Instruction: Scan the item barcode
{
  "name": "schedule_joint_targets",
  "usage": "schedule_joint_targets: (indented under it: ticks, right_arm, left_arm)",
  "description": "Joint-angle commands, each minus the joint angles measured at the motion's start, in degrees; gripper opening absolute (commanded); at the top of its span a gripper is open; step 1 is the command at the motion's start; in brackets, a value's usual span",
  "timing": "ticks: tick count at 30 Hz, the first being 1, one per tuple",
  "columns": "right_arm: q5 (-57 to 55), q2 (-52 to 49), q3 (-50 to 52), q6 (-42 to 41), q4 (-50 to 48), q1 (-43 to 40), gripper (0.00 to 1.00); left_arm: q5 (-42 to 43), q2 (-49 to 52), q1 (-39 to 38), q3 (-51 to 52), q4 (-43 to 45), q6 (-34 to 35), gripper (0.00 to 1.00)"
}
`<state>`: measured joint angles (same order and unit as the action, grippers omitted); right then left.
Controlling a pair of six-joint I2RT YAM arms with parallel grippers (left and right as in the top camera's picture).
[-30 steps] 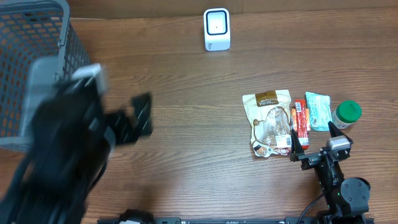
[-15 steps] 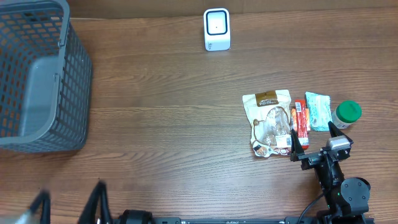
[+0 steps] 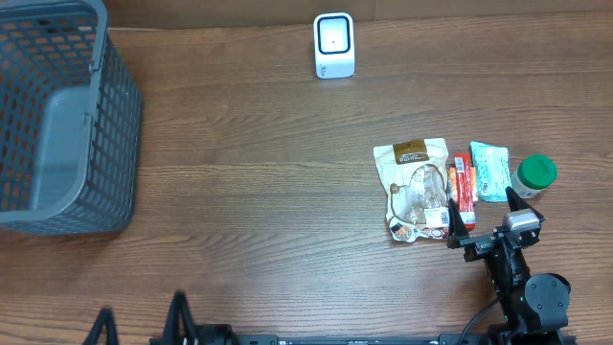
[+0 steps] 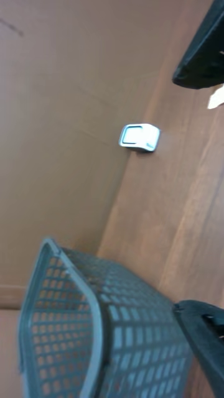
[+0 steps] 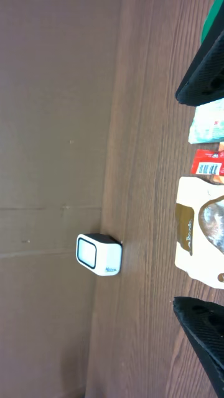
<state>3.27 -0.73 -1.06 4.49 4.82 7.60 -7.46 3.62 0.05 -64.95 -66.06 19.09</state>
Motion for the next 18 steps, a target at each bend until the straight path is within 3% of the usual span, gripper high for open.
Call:
schedule_joint_targets:
  ticks: [1,4,10,12,15,18]
  right_arm:
    - [-0.7,0.6,0.6,0.1,-0.2,0.0,1.00]
    - [-0.7,0.6,0.6,0.1,-0.2,0.0,1.00]
    - [-0.7,0.6,0.6,0.1,-0.2,0.0,1.00]
    - [-0.7,0.6,0.6,0.1,-0.2,0.0,1.00]
    - [-0.7,0.6,0.6,0.1,-0.2,0.0,1.00]
    - [-0.7,0.6,0.6,0.1,-0.2,0.0,1.00]
  left_arm:
    - [3.0,-3.5,0.3,12.9,13.9,-0.2,1.00]
    - [6.7,-3.3,0.3,22.4,32.0,-0.2,1.00]
    - [11.2,-3.3,0.3,43.8,76.8,-0.2,1.00]
    - [11.2,-3.3,0.3,49.1,86.7,-0.2,1.00]
    - [11.1,-3.3,0.4,54.8,94.6,0.1,1.00]
    - [9.0,-3.3,0.5,58.1,95.3,2.3,1.00]
